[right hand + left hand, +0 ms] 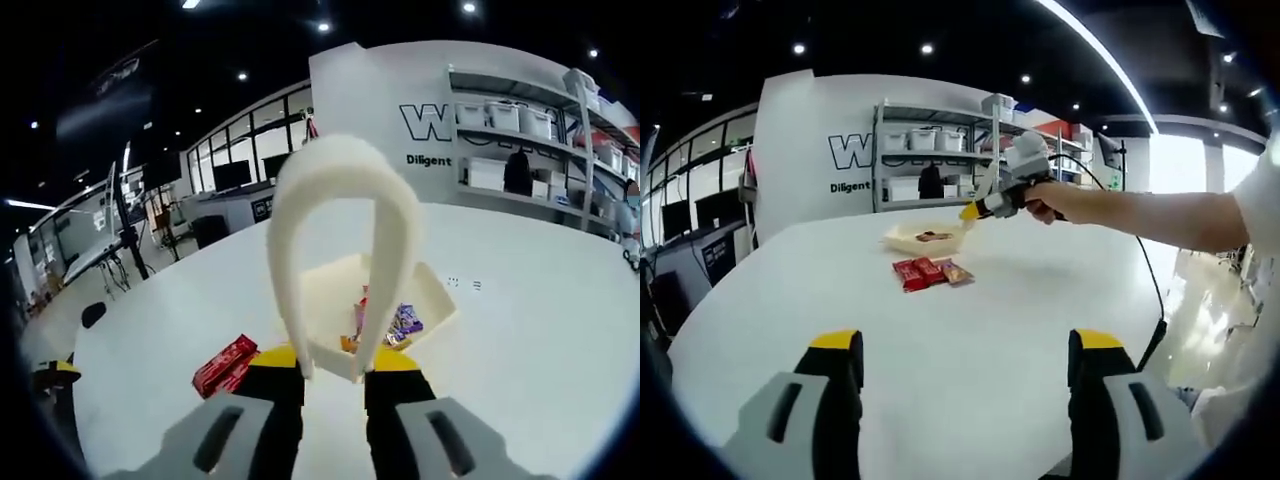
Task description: Place the target food into the container with the food tongs after gripping and lifting it, then release it inside without dropping or visibly crushing the food.
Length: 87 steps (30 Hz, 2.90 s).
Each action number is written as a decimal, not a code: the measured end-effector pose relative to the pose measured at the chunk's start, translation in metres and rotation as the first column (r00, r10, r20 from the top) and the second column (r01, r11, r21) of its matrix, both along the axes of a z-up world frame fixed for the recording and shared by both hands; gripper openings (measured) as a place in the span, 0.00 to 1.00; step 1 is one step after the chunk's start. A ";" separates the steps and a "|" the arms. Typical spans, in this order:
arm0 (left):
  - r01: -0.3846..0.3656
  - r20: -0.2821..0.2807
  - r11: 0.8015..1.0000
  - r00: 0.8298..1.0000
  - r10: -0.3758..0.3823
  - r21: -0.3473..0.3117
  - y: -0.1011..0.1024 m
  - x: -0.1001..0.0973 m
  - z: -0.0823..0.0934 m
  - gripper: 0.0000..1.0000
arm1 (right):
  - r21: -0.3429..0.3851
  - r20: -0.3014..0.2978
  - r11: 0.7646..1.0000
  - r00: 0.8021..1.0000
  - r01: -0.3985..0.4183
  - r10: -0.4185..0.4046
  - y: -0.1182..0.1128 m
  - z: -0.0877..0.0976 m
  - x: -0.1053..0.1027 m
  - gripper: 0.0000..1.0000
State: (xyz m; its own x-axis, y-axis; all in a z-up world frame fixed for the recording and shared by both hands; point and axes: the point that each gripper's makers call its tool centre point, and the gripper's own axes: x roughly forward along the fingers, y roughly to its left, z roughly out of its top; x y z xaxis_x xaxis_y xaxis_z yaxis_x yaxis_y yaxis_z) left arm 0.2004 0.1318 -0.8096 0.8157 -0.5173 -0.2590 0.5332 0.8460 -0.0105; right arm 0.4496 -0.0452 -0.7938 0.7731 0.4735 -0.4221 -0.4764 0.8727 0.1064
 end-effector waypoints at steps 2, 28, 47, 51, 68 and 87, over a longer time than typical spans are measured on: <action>0.000 0.000 1.000 1.000 0.000 0.001 0.000 -0.001 0.000 0.83 | 0.002 -0.002 1.000 1.000 -0.002 0.002 0.000 -0.001 -0.002 0.16; 0.007 0.006 1.000 1.000 -0.007 0.002 0.001 -0.020 0.000 0.83 | 0.018 -0.026 0.996 0.996 -0.082 0.083 0.051 -0.025 -0.045 0.16; 0.005 0.002 1.000 1.000 -0.005 -0.002 0.003 -0.020 -0.002 0.83 | -0.074 -0.011 0.992 0.994 -0.105 0.104 0.054 -0.041 -0.052 0.17; 0.007 0.000 1.000 1.000 -0.007 -0.005 0.001 -0.019 -0.002 0.83 | -0.072 -0.012 0.993 0.996 -0.094 0.093 0.046 -0.041 -0.051 0.17; 0.016 0.002 1.000 1.000 -0.016 0.009 -0.005 -0.018 0.000 0.82 | -0.049 -0.016 0.997 0.998 -0.065 0.064 0.025 -0.037 -0.044 0.17; -0.005 0.003 1.000 1.000 0.005 0.007 0.005 -0.018 0.000 0.82 | -0.068 -0.023 0.993 0.995 -0.098 0.096 0.046 -0.045 -0.040 0.19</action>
State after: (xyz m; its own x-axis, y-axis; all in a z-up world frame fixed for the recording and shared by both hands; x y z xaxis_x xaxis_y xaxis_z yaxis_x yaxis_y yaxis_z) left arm 0.1822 0.1365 -0.8096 0.8191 -0.5110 -0.2606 0.5287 0.8488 -0.0028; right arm 0.4095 0.0010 -0.8388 0.7160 0.5148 -0.4715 -0.5575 0.8282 0.0577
